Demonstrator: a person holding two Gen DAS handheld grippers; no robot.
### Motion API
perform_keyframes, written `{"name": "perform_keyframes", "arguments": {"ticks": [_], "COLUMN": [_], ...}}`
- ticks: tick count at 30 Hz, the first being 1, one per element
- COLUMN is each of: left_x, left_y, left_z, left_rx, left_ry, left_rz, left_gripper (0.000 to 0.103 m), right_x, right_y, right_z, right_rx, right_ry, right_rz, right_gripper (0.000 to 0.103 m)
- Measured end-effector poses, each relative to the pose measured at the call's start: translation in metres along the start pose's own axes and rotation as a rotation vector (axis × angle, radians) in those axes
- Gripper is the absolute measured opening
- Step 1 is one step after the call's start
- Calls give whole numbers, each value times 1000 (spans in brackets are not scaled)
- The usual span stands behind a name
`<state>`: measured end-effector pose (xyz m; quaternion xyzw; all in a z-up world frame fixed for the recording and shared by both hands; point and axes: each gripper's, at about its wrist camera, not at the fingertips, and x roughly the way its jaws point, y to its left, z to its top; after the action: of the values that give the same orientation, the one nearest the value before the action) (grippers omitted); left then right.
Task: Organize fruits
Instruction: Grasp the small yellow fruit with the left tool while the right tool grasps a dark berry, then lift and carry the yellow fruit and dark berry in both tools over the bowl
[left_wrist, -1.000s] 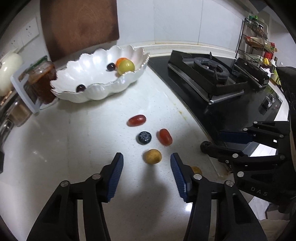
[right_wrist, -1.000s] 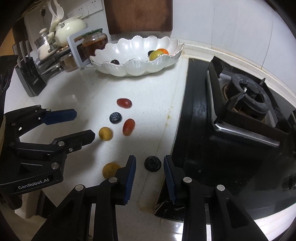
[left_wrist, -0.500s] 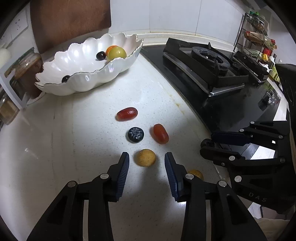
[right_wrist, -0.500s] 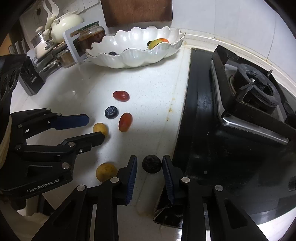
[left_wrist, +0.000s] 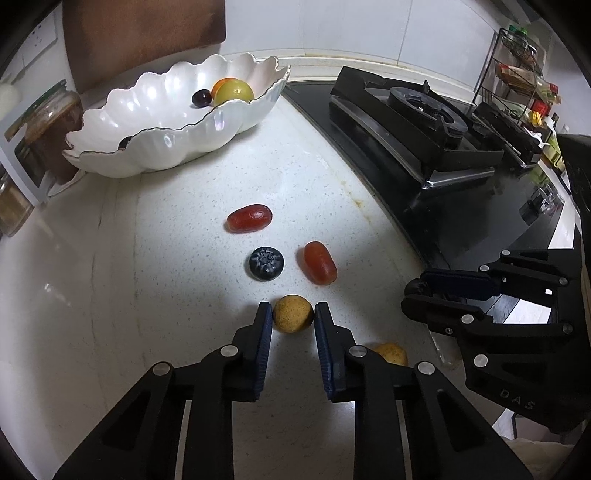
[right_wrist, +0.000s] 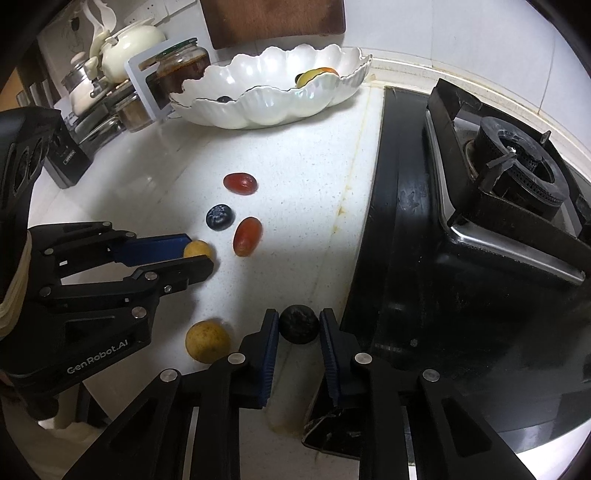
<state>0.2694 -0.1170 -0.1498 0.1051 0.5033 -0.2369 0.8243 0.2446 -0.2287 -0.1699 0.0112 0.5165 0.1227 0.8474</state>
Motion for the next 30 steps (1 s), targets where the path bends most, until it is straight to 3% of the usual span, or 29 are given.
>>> {"name": "perform_keyframes", "arguments": {"ticks": [10,30], "left_x": [-19,-77], "left_y": [3,18], "left_z": [0,13], "left_rx": [-44,-129], "left_ry": [-41,-223], "left_rz": [10,74], "left_gripper": [24,24], "right_x": [-16,-62], "right_y": [0,13], "right_z": [2,32], "right_rx": [8,16], "right_ry": [-42,-249], "right_rz": [16,8], "right_gripper": [24,24]}}
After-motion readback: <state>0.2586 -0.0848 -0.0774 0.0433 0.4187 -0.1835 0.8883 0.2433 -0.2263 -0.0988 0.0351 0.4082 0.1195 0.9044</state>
